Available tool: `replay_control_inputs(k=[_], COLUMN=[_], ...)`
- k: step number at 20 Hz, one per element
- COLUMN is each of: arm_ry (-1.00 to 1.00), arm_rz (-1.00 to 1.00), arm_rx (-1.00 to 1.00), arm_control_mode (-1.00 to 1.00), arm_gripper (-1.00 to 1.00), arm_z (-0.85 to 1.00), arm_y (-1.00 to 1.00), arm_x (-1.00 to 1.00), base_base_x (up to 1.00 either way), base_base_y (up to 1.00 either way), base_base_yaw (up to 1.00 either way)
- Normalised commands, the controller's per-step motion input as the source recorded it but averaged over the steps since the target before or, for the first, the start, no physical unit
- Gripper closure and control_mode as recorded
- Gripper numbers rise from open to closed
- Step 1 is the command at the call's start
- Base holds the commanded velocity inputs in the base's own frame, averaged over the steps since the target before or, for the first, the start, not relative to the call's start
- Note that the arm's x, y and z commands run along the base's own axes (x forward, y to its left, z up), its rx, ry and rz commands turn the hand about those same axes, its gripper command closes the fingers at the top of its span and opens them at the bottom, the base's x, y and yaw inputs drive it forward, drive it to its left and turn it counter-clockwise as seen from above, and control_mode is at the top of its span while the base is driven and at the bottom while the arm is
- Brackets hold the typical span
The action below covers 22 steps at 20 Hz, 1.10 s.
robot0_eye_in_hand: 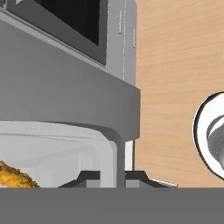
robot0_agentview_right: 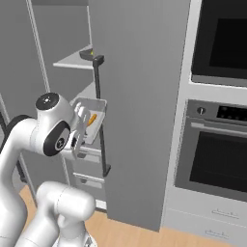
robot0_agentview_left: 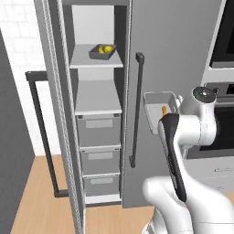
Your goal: Take the meat container that has the shrimp and place it on the second highest rack of the freezer. Then take the vegetable container that has the lemon and cucumber and place it on the highest rack of the freezer.
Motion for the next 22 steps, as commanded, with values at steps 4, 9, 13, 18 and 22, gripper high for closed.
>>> replay_control_inputs(k=[4,9,13,18,22], arm_ry=[0.00,0.00,0.00,0.00,0.00], arm_rz=[0.00,0.00,0.00,0.00,0.00], arm_rx=[0.00,0.00,0.00,0.00,0.00], arm_control_mode=[1.00,1.00,1.00,1.00,1.00], arm_gripper=[1.00,1.00,1.00,1.00,1.00], arm_z=[0.00,0.00,0.00,0.00,0.00], arm_y=[0.00,0.00,0.00,0.00,0.00], arm_x=[0.00,0.00,0.00,0.00,0.00], base_base_x=[0.03,0.24,0.41,0.58,0.31], base_base_y=[0.51,0.19,0.14,0.29,0.45], base_base_yaw=[-0.16,-0.03,0.00,0.00,0.00])
